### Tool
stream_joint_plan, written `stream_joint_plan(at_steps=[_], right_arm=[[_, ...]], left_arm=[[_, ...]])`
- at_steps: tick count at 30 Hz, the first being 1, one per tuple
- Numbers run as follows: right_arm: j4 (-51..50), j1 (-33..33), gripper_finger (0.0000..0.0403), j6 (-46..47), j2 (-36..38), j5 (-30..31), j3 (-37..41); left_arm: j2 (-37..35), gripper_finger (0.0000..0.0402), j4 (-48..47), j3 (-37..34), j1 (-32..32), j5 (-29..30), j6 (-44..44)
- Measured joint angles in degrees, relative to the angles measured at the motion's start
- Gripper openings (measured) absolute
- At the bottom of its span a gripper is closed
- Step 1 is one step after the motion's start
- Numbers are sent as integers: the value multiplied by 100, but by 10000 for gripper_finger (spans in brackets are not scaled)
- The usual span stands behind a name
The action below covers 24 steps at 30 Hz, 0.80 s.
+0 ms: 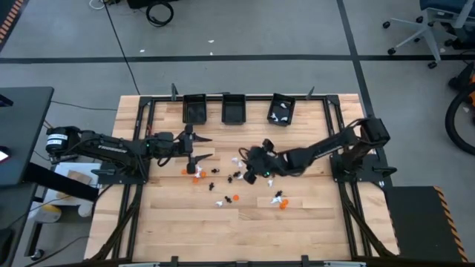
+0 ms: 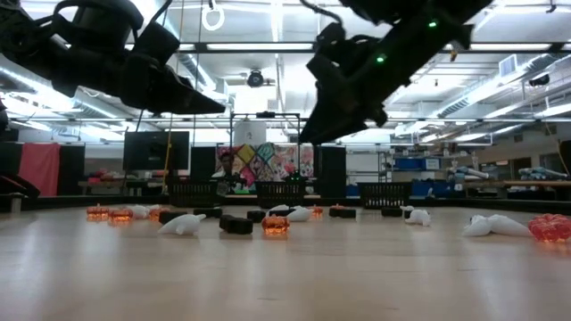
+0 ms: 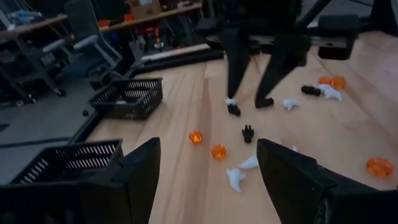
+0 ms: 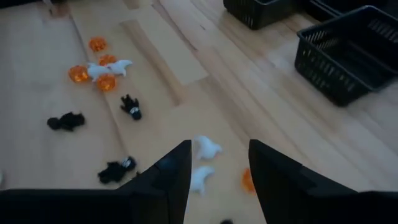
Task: Sort Halloween decoration
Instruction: Put the black skeleton toy into the black middle basket
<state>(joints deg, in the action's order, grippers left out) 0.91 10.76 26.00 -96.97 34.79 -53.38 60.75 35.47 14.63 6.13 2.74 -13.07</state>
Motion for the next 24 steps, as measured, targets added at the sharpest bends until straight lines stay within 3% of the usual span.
stream_joint_plan(at_steps=[6, 15, 24], right_arm=[[29, 326, 164, 444, 37, 444, 452], [272, 503, 164, 676, -149, 15, 610], [382, 471, 164, 74, -792, 351, 682]], left_arm=[[0, 254, 54, 0, 2, 0, -14], [0, 254, 71, 0, 7, 0, -14], [1, 254, 78, 0, 27, 0, -12]])
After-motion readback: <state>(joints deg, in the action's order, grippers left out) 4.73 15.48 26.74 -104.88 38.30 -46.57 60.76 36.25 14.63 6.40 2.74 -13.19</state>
